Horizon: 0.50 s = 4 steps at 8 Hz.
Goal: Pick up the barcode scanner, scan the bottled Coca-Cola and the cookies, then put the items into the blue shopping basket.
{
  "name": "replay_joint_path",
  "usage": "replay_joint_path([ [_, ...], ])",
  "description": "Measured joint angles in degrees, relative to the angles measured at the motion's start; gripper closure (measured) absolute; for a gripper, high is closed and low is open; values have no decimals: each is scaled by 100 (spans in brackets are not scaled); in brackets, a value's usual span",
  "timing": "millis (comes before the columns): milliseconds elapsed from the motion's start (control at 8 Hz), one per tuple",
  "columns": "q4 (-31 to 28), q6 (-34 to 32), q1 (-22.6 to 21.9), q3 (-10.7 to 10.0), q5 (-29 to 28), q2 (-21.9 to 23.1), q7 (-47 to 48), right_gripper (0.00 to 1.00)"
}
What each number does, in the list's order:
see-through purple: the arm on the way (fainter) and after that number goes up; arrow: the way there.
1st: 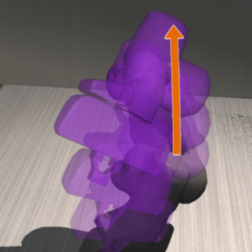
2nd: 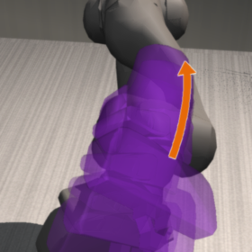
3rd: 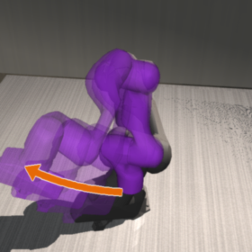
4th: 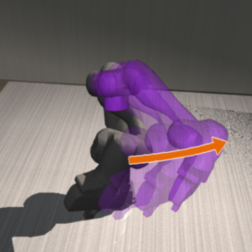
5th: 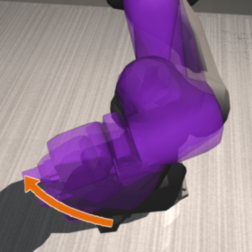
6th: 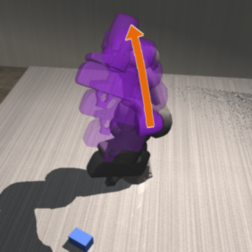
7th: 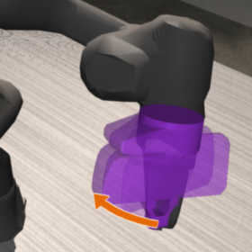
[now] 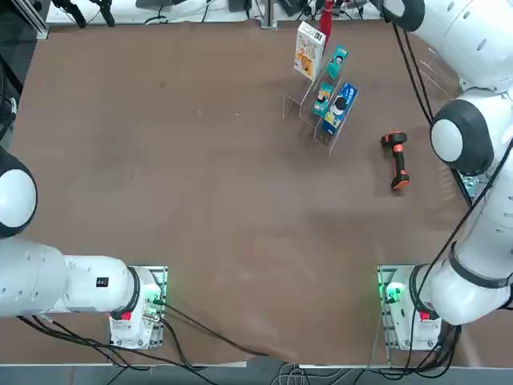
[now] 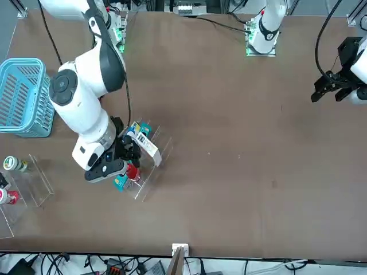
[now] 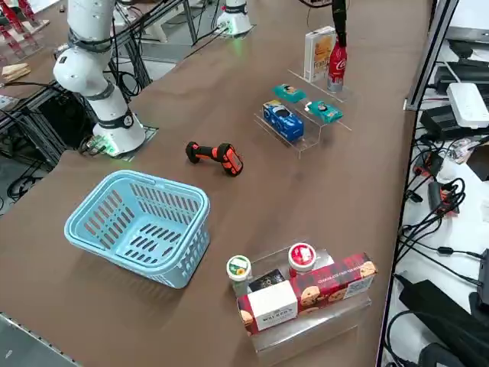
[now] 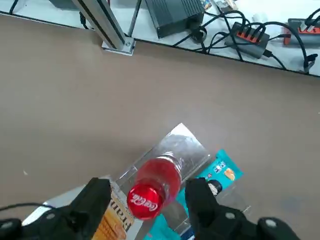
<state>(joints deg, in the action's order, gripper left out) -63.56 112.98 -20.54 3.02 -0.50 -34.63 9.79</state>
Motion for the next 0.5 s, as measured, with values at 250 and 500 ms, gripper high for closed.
replay_joint_path([
  [250,0,2,0,0,0,-13,-2,25],
  [500,0,0,-4,0,0,-18,-7,50],
])
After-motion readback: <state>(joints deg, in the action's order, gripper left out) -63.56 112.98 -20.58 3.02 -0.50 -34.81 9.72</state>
